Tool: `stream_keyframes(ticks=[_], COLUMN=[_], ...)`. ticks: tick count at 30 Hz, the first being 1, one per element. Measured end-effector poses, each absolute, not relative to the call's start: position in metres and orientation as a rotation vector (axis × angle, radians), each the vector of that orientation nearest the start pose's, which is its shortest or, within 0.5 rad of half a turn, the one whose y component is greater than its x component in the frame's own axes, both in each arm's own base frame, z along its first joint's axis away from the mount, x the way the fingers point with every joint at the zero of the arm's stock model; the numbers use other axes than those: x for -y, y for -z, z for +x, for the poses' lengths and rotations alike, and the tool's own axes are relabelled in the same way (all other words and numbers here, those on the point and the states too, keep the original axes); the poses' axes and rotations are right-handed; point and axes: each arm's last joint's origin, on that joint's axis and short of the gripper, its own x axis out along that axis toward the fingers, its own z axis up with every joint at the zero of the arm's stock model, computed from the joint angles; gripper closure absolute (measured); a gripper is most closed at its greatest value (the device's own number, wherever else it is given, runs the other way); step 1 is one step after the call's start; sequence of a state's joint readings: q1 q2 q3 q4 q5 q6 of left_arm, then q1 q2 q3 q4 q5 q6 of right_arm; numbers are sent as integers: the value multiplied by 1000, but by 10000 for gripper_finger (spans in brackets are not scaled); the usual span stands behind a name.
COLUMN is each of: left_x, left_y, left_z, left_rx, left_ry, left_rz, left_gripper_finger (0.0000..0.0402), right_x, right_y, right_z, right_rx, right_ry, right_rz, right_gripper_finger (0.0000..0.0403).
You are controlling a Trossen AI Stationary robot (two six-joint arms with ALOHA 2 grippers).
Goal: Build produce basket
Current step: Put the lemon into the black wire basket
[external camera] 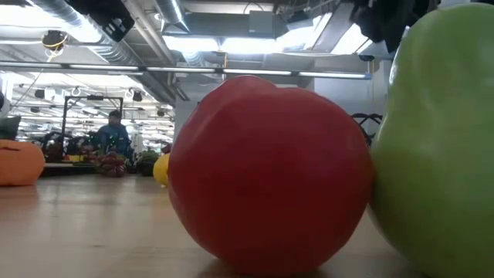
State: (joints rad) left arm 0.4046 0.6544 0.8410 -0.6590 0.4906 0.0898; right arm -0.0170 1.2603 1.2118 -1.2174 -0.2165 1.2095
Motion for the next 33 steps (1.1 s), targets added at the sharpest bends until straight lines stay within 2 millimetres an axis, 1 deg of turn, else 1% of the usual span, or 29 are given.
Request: stream_keyframes(ticks=[5, 11, 15, 19, 23, 28, 33], left_x=[-36, -36, -36, -36, -36, -36, -37], left_y=[-326, -326, -326, -326, -326, -326, -326], left_z=[119, 119, 119, 119, 119, 119, 119], left_rx=[-421, -421, -421, -421, -421, -421, -429], left_ry=[102, 101, 101, 102, 102, 112, 71], left_rz=[-114, -114, -114, -114, -108, -58, -46], left_gripper_finger=[401, 401, 401, 401, 401, 401, 401], right_x=[-10, -22, -29, -32, -33, -33, -33], right_y=[-297, -275, -266, -263, -263, -263, -263], right_z=[231, 247, 254, 256, 259, 260, 260], right_rx=[-1351, -1478, -1551, -1572, -1533, -1514, -1514], right_ry=[593, 617, 605, 565, 557, 553, 554], right_rz=[1254, 1235, 1259, 1218, 1193, 1187, 1188], right_gripper_finger=[199, 199, 199, 199, 199, 199, 199])
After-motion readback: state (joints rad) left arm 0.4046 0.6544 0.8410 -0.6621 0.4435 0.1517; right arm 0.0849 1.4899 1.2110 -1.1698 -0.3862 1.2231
